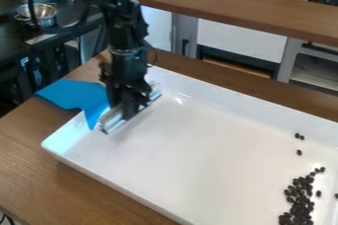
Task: Sweep into pile
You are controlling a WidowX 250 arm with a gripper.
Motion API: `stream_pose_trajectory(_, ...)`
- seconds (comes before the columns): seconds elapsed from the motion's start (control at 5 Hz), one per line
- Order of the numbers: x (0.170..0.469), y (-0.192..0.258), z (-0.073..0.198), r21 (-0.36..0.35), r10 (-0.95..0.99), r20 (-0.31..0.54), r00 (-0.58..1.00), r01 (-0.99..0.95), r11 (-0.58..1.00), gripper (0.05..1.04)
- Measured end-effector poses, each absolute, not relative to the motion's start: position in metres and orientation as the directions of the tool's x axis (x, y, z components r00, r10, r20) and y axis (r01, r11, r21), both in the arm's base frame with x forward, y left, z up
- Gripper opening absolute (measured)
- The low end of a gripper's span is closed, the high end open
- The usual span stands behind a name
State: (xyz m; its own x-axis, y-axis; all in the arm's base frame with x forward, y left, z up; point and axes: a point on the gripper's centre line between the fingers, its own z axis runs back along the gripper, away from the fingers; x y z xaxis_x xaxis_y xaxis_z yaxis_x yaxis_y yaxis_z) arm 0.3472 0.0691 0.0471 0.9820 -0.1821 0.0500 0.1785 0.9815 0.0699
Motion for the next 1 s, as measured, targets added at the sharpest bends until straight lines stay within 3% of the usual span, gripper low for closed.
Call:
stream_pose_trajectory(0.6, 0.339, 0.087, 0.040, 0.086, -0.163, 0.025, 0.986, 0.160, 0.983, 0.413)
stream_pose_trajectory(0.8, 0.342, 0.078, 0.039, 0.132, -0.137, 0.026, 0.990, 0.132, 0.982, 0.743)
stream_pose_trajectory(1.0, 0.338, 0.074, 0.039, 0.115, -0.145, -0.001, 0.989, 0.144, 0.983, 0.988)
